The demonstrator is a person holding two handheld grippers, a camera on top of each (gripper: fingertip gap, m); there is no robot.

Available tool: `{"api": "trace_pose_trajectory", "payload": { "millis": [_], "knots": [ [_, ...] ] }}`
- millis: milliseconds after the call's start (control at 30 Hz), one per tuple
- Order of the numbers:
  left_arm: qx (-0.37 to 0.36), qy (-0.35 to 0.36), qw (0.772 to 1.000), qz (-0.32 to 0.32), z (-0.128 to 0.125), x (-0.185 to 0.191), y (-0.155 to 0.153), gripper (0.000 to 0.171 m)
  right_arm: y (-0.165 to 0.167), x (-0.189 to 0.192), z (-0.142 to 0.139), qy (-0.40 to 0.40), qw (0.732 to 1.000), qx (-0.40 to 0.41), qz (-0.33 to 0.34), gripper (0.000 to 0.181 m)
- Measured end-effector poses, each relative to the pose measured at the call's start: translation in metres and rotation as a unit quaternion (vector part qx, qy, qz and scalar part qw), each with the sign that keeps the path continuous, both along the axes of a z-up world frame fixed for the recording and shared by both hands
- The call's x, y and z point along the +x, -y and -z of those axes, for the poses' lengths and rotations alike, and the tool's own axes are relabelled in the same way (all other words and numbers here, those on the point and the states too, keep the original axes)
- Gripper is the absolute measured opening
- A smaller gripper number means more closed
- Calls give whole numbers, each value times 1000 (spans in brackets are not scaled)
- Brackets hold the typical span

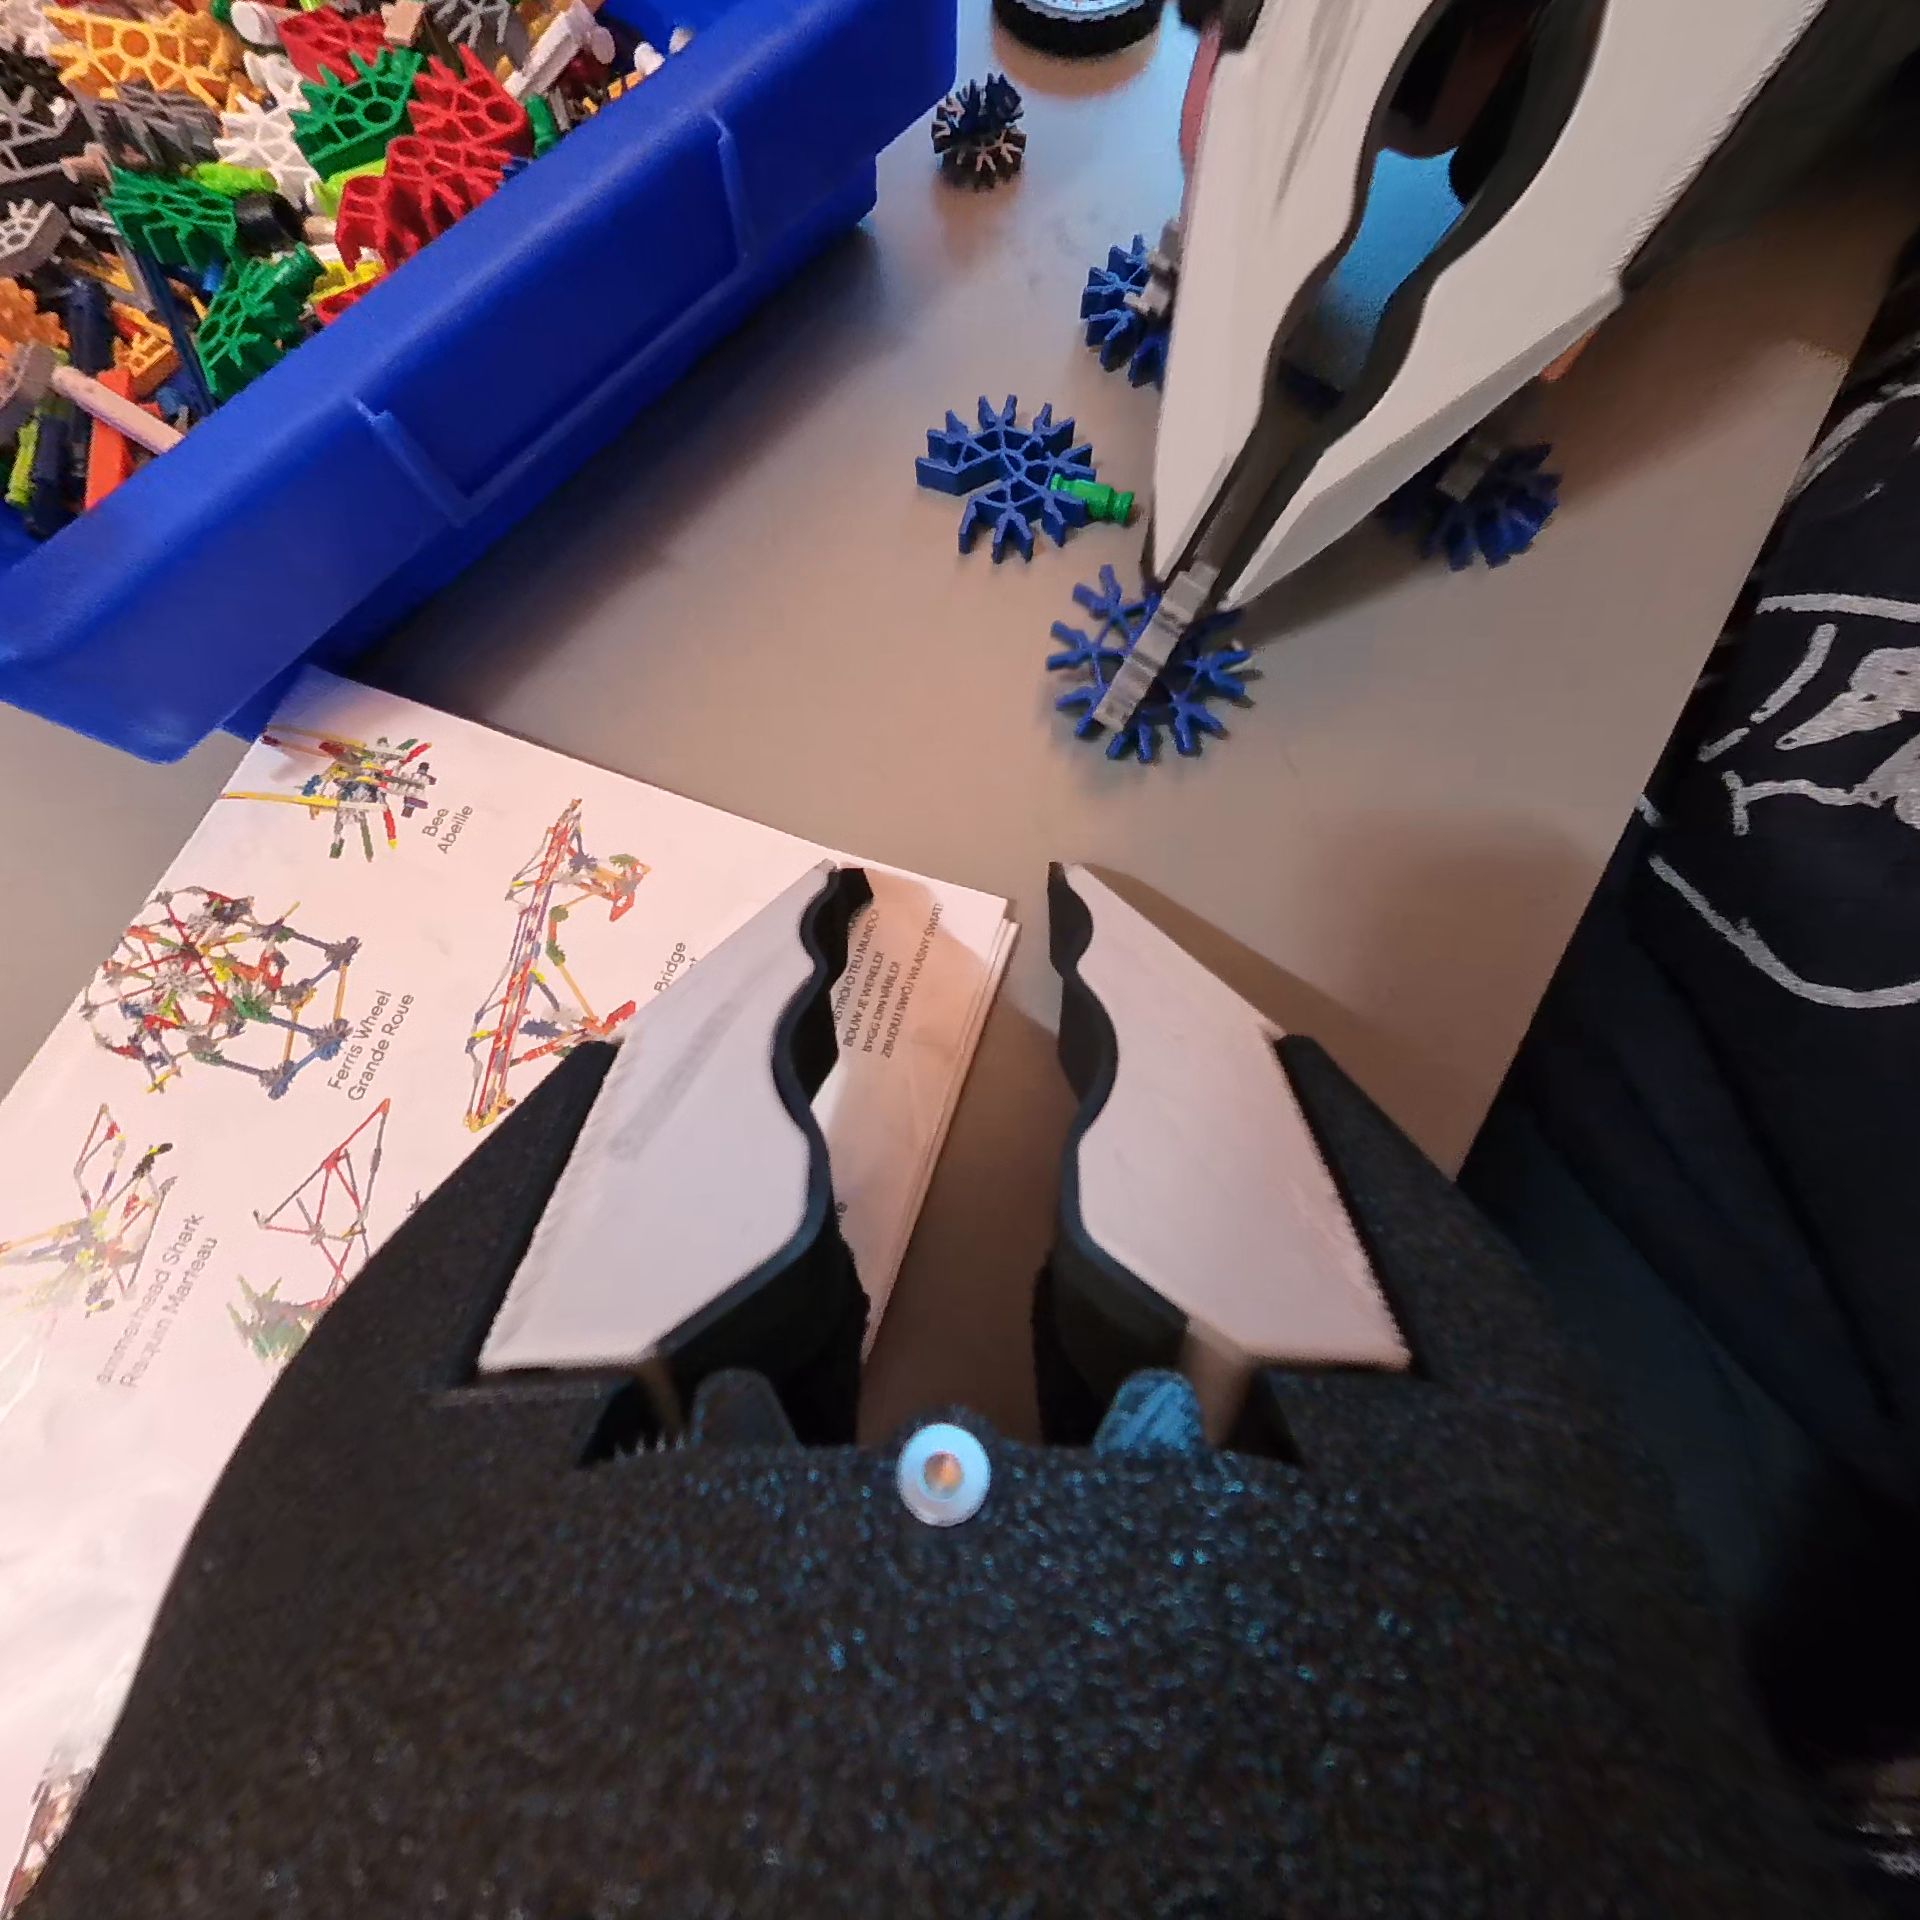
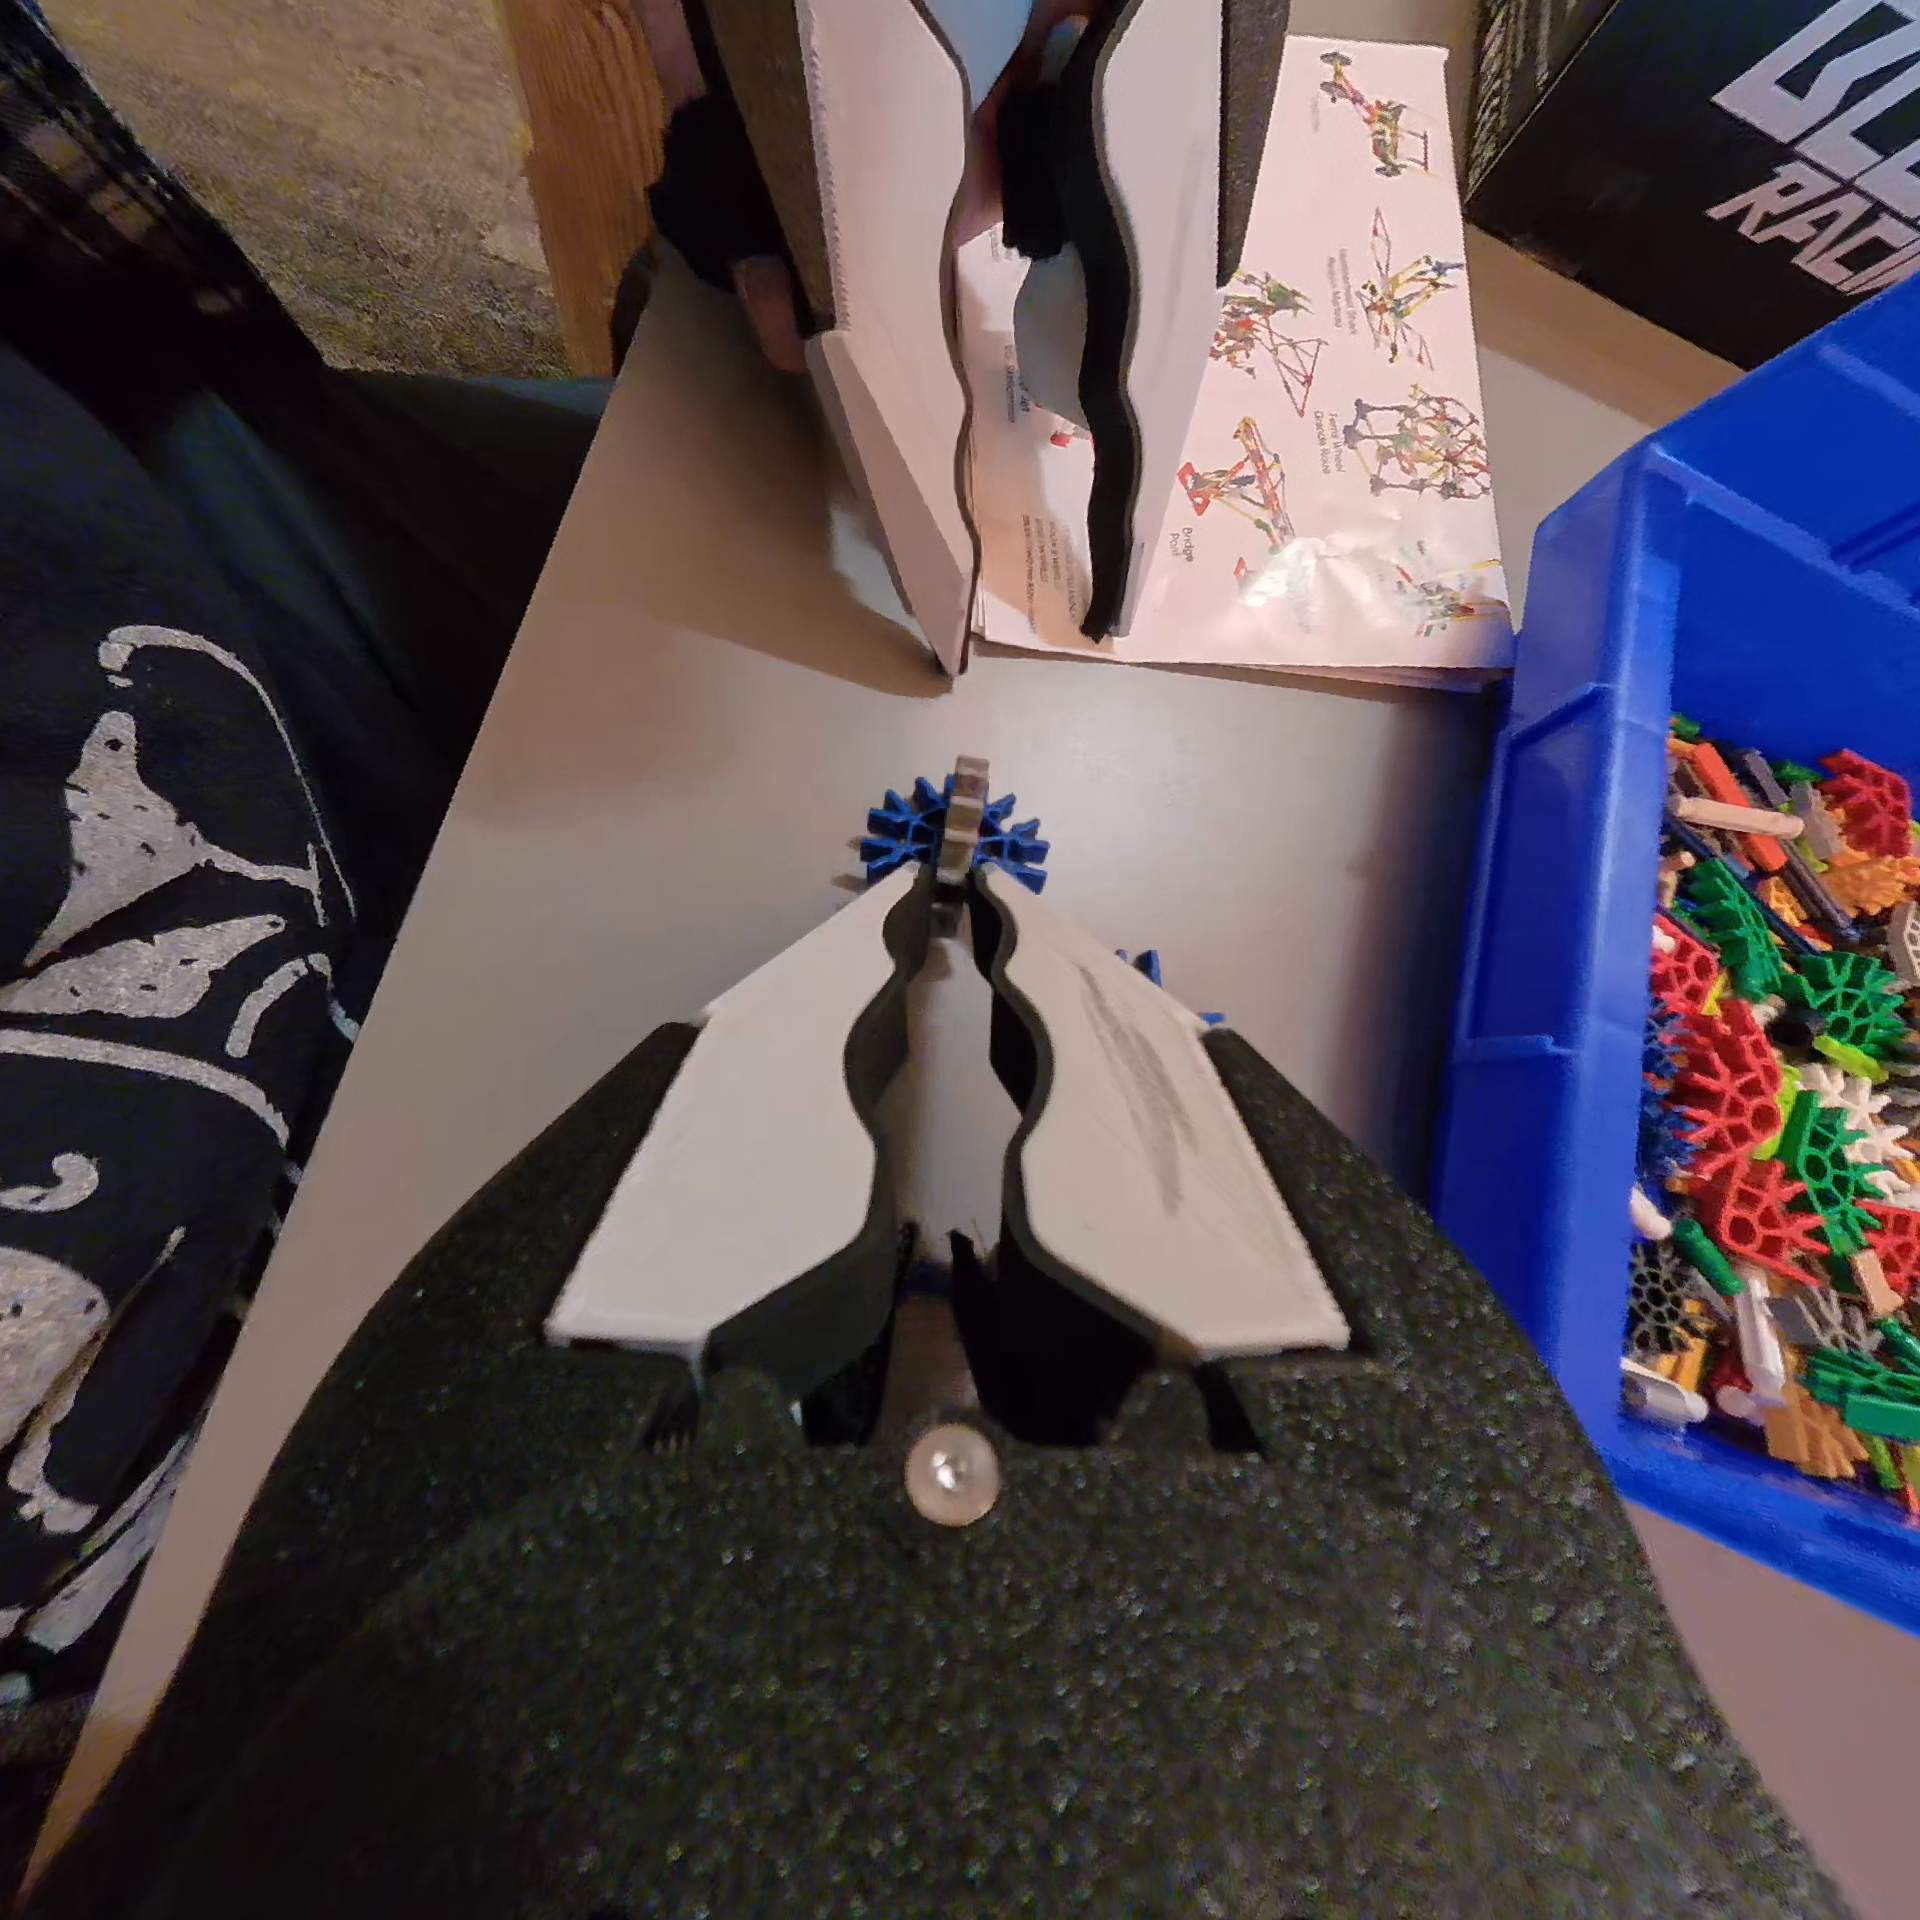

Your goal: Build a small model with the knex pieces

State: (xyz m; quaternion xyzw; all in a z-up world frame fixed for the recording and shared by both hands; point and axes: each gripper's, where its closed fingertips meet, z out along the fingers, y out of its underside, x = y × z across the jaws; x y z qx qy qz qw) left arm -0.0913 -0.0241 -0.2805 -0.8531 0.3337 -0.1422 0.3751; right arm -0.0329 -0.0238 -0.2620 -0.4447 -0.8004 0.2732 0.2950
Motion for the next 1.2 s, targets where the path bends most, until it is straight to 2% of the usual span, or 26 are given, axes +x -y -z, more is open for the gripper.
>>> {"api": "trace_pose_trajectory", "payload": {
  "millis": [133, 333, 467, 600, 667, 767, 900, 1067, 1200],
  "knots": [
    [-1, -1, 1000, -4, 0, 0, -1, 37, 0, -2, -10, -15, 1000, -5, 3, 5],
    [7, -11, 1000, -8, 1, -2, -3, 34, -8, 1, -8, -12, 1000, 3, 24, 6],
    [35, -24, 999, -20, -5, -8, -5, 42, -12, 6, -14, -20, 999, 0, 34, 6],
    [64, 27, 997, -20, -24, -1, -3, 44, -17, 15, -19, -23, 999, 8, 46, 5],
    [80, 39, 996, 2, -35, 14, 0, 44, -20, 20, -26, -31, 998, 3, 56, 6],
    [94, 13, 994, 53, -45, 43, 0, 45, -29, 33, -40, -46, 996, 3, 76, 6],
    [95, 7, 988, 125, -49, 88, -7, 45, -50, 54, -58, -62, 991, 22, 117, 5],
    [76, -8, 976, 206, -40, 136, -7, 46, -65, 83, -71, -74, 984, 34, 156, 6],
    [40, -47, 969, 240, -13, 157, -4, 40, -69, 101, -68, -71, 983, 28, 169, 6]
  ]
}}
